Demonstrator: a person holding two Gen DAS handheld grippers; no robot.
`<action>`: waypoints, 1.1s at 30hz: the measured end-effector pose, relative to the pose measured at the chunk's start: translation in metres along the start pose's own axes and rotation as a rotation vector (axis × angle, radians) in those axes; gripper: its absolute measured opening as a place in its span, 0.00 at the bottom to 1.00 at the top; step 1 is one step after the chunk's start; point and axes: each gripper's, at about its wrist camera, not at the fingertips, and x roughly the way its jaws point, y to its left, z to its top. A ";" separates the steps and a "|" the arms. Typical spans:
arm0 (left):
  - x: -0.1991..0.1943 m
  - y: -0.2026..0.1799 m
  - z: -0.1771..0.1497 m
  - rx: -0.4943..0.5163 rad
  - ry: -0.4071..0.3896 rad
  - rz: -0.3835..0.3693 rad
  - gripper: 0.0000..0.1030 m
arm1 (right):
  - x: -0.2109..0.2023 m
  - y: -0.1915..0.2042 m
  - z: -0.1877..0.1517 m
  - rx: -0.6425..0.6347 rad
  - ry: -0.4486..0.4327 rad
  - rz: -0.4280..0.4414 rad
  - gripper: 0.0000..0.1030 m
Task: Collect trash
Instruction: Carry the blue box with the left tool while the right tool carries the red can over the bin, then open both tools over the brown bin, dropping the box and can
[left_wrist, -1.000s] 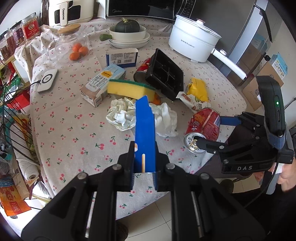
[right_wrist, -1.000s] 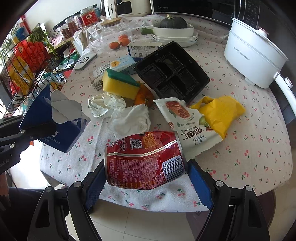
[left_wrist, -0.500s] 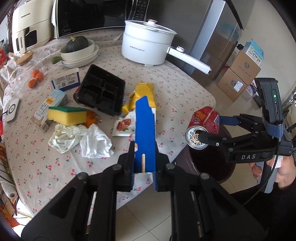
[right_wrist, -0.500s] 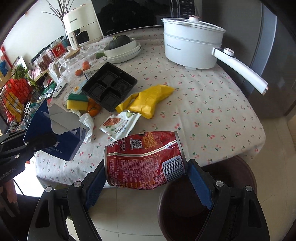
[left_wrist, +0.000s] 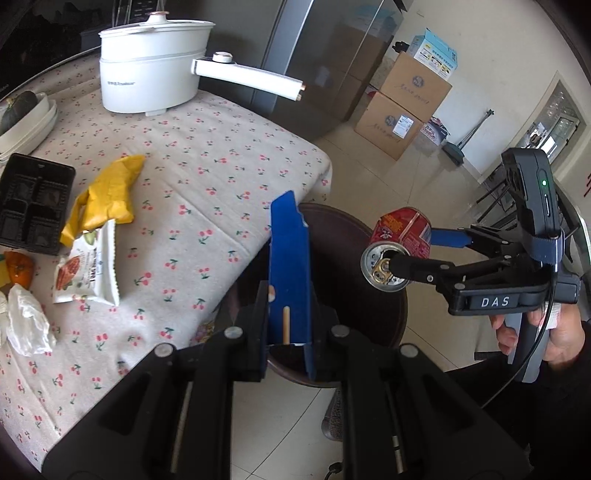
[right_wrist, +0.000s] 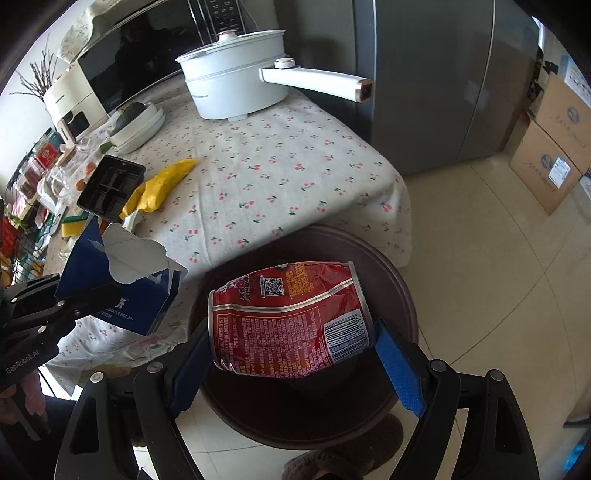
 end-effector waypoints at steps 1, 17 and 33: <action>0.007 -0.003 0.000 0.002 0.012 -0.012 0.16 | 0.000 -0.006 -0.003 0.007 0.004 -0.007 0.84; 0.012 0.003 -0.014 0.003 0.056 0.102 0.75 | 0.004 -0.034 -0.019 0.044 0.048 -0.029 0.84; -0.049 0.051 -0.037 -0.050 -0.008 0.308 0.99 | 0.037 0.004 -0.013 -0.029 0.131 -0.039 0.84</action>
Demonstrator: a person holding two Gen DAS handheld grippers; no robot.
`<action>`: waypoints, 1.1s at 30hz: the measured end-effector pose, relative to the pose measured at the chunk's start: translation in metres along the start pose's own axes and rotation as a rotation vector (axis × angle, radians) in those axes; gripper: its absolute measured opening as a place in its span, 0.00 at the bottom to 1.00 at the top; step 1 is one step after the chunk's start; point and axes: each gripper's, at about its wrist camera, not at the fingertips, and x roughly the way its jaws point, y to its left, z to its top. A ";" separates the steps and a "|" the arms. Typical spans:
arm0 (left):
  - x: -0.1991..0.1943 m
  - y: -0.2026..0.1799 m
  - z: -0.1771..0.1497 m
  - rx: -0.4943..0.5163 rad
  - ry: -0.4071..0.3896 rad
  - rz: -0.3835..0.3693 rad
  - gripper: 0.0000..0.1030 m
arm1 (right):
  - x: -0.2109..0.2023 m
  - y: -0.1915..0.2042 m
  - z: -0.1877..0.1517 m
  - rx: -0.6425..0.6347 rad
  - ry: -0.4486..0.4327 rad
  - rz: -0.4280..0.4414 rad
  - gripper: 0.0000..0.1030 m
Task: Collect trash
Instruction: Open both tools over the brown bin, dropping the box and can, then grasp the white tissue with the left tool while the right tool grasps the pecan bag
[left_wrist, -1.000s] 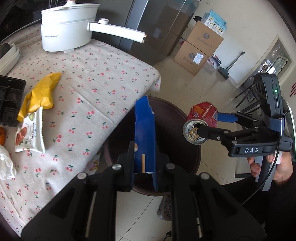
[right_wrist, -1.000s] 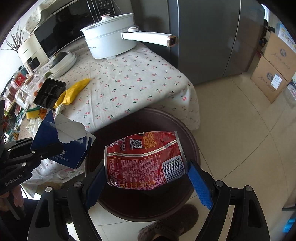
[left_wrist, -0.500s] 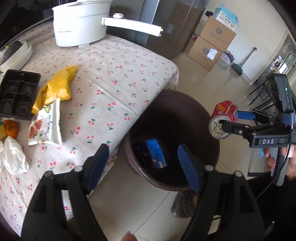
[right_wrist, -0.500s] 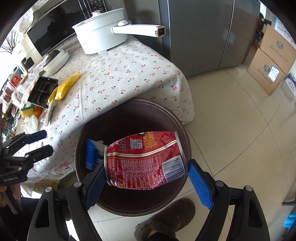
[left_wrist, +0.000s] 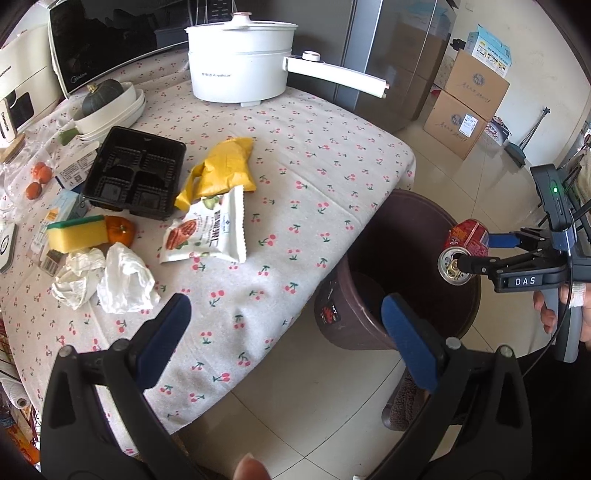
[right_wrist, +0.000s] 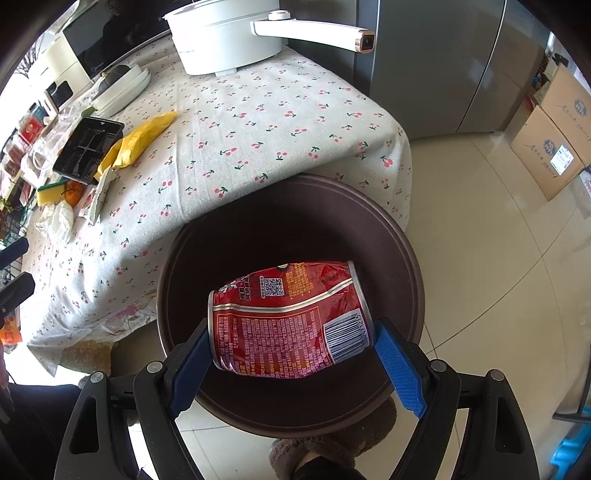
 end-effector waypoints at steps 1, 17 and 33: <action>-0.003 0.004 -0.002 -0.006 -0.002 0.003 0.99 | 0.001 0.002 0.001 -0.003 0.003 -0.002 0.84; -0.039 0.069 -0.023 -0.145 -0.032 0.069 0.99 | 0.002 0.038 0.019 -0.034 -0.011 0.018 0.98; -0.051 0.131 -0.027 -0.272 -0.042 0.159 0.99 | -0.012 0.094 0.050 -0.078 -0.084 0.061 0.98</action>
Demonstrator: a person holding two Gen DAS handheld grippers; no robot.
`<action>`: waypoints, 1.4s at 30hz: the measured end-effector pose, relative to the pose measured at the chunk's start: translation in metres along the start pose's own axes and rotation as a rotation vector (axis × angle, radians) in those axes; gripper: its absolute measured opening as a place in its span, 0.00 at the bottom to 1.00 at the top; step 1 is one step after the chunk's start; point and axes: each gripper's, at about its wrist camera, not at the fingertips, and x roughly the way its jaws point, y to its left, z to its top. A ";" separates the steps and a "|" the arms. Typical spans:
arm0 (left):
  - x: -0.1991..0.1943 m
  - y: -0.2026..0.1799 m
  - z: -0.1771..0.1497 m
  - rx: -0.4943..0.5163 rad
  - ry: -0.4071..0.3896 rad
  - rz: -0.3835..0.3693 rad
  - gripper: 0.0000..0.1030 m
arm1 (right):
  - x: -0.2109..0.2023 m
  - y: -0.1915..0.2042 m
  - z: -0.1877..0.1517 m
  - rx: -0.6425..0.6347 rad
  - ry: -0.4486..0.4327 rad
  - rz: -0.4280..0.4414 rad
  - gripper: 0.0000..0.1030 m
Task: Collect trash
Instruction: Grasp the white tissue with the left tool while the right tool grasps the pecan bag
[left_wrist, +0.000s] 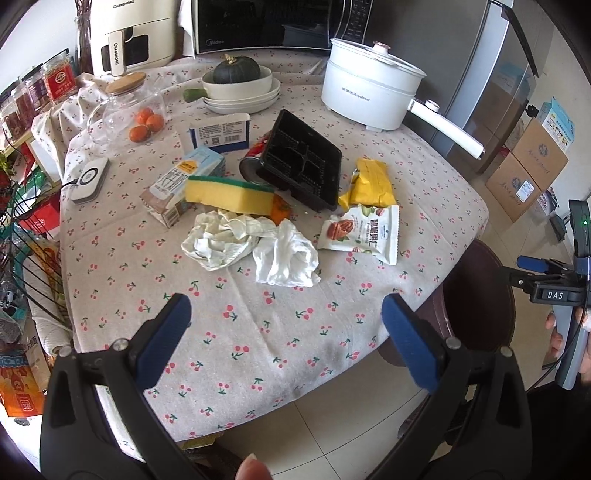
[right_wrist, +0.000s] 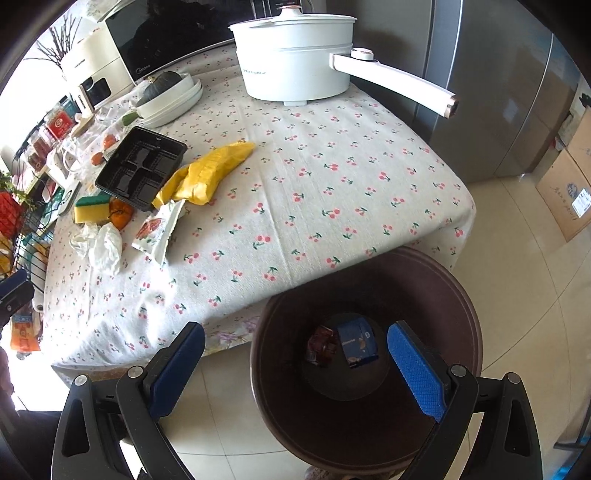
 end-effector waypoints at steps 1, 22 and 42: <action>0.002 0.003 0.002 -0.005 0.001 0.013 0.99 | 0.000 0.004 0.003 -0.004 -0.003 0.004 0.98; 0.120 0.000 0.027 -0.153 0.161 0.017 0.74 | 0.030 0.056 0.048 -0.072 0.002 -0.034 0.98; 0.077 0.029 0.009 -0.153 0.154 -0.058 0.17 | 0.072 0.116 0.084 -0.177 -0.029 0.097 0.97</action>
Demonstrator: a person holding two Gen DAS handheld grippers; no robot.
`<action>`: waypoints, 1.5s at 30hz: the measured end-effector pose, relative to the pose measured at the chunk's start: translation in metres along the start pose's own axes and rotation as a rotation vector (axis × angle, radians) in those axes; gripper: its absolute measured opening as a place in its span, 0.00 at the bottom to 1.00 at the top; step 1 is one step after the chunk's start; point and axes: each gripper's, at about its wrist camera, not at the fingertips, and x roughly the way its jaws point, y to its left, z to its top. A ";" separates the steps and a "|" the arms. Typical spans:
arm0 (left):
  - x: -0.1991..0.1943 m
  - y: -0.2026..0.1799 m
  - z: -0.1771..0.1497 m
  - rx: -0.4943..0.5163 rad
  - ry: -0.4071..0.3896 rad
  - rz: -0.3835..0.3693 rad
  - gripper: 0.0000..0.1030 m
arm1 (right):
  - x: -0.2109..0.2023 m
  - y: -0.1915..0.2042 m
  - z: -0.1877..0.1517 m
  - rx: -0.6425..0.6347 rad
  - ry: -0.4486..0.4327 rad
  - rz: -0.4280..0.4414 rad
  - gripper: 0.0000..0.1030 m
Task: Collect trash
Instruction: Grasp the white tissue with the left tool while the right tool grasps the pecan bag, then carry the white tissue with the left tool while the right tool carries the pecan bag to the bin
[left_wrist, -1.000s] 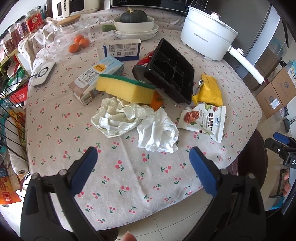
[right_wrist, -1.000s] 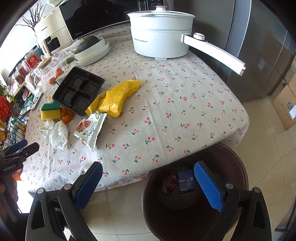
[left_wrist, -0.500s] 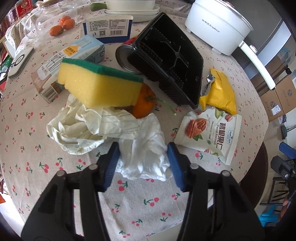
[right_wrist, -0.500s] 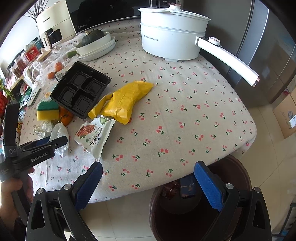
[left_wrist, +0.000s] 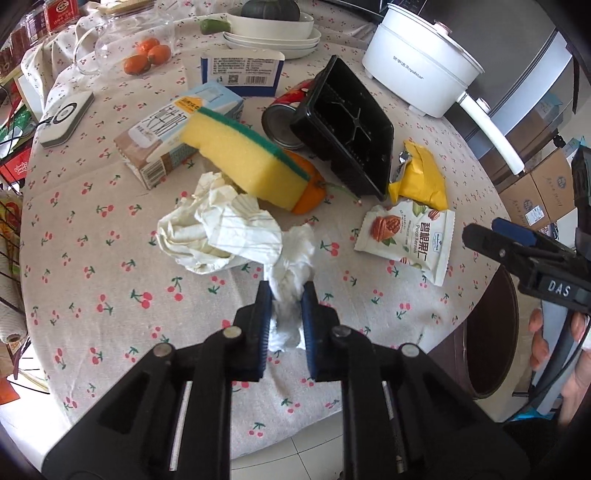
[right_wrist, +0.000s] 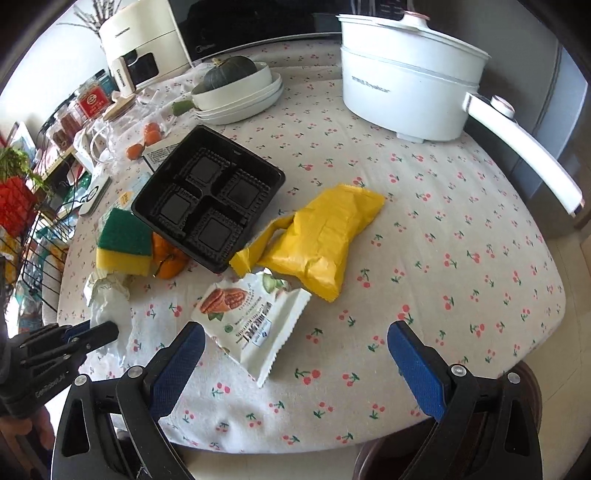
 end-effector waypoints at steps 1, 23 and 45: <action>-0.004 0.003 -0.002 -0.001 -0.005 -0.004 0.17 | 0.001 0.006 0.003 -0.035 -0.013 0.003 0.97; -0.026 0.035 -0.014 0.001 -0.014 0.029 0.17 | 0.040 0.035 -0.016 -0.273 0.170 0.280 0.97; -0.025 0.035 -0.014 -0.003 -0.007 0.031 0.17 | 0.075 0.049 -0.004 -0.244 0.188 -0.012 0.99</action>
